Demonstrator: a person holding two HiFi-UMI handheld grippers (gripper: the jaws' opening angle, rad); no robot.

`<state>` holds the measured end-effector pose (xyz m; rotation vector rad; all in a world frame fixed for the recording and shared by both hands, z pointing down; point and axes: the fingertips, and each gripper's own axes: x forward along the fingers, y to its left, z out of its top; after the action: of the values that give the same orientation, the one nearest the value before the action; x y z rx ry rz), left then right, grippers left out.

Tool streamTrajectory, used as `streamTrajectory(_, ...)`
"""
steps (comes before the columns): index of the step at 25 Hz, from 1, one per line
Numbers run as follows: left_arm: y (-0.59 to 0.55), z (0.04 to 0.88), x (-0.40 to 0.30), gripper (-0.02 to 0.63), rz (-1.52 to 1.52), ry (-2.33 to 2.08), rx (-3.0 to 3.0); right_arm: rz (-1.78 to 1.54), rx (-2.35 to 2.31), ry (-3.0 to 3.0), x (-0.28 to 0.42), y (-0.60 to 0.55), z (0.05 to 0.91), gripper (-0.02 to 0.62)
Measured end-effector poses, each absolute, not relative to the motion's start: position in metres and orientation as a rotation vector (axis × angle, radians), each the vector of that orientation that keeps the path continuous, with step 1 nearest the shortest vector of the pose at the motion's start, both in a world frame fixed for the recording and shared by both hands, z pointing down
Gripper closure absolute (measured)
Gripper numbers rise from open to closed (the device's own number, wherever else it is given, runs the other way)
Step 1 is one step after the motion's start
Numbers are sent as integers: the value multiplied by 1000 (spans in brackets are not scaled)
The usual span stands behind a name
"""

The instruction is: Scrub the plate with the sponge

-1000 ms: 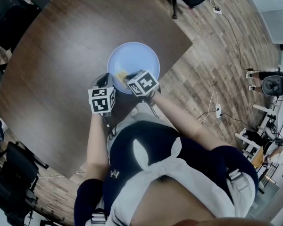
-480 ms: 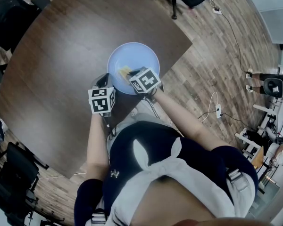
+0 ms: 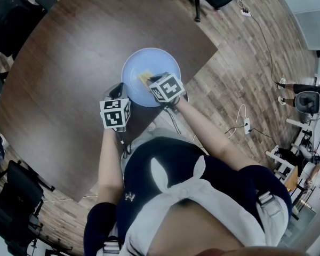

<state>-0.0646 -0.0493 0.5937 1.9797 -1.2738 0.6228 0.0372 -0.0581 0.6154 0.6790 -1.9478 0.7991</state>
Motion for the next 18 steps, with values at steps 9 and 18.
streamTrajectory(9, -47, 594, -66, 600, 624, -1276, 1981, 752, 704, -1936, 44, -64, 616, 574)
streamTrajectory(18, -48, 593, -66, 600, 625, -1272, 1982, 740, 730, -1912, 55, -71, 616, 572)
